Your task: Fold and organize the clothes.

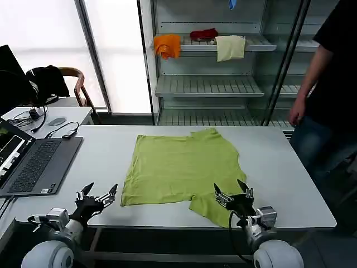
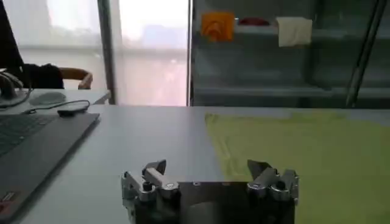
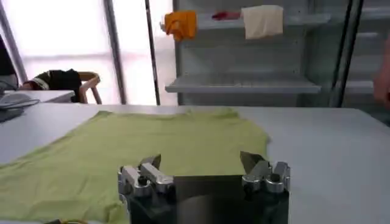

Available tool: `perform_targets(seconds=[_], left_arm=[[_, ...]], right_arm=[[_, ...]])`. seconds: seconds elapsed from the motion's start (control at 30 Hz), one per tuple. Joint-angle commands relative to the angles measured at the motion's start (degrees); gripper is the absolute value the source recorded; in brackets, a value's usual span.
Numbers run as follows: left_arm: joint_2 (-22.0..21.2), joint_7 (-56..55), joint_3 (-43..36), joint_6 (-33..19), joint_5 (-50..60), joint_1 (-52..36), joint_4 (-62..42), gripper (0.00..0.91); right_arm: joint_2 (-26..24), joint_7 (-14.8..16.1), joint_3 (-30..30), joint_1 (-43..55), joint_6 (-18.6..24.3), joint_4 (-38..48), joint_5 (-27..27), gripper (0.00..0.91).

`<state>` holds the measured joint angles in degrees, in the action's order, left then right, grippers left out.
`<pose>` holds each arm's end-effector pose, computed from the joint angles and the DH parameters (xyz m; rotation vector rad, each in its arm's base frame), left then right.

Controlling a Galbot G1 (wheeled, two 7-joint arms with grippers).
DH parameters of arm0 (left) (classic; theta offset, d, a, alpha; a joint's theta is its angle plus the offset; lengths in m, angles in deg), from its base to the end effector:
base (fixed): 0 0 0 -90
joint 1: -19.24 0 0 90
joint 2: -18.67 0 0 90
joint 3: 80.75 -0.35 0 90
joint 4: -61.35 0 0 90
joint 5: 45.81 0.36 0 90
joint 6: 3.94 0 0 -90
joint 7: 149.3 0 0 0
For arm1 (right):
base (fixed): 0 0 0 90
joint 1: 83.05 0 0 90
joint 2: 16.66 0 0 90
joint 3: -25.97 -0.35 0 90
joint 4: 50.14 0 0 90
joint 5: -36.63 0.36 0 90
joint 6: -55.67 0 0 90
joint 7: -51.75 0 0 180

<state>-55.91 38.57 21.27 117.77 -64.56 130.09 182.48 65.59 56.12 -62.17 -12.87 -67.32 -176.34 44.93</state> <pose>0.2315 0.1054 -0.2390 -0.1414 -2.7990 0.0371 0.2266 -0.0092 -0.2277 0.2787 -2.8290 -0.0244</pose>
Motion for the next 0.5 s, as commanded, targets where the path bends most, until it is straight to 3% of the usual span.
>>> perform_targets(seconds=[0.03,0.5], left_arm=[[0.01,-0.6,-0.88,0.09,0.28,2.24,0.56,0.907],[-0.22,-0.76,-2.36,-0.16,0.83,4.62,0.99,0.907]], right_arm=[[-0.31,-1.28,-0.36,-6.39,-0.08,-0.37,0.37,0.907],[-0.49,-1.27,0.24,-8.48,-0.12,-1.32,0.4,0.907]])
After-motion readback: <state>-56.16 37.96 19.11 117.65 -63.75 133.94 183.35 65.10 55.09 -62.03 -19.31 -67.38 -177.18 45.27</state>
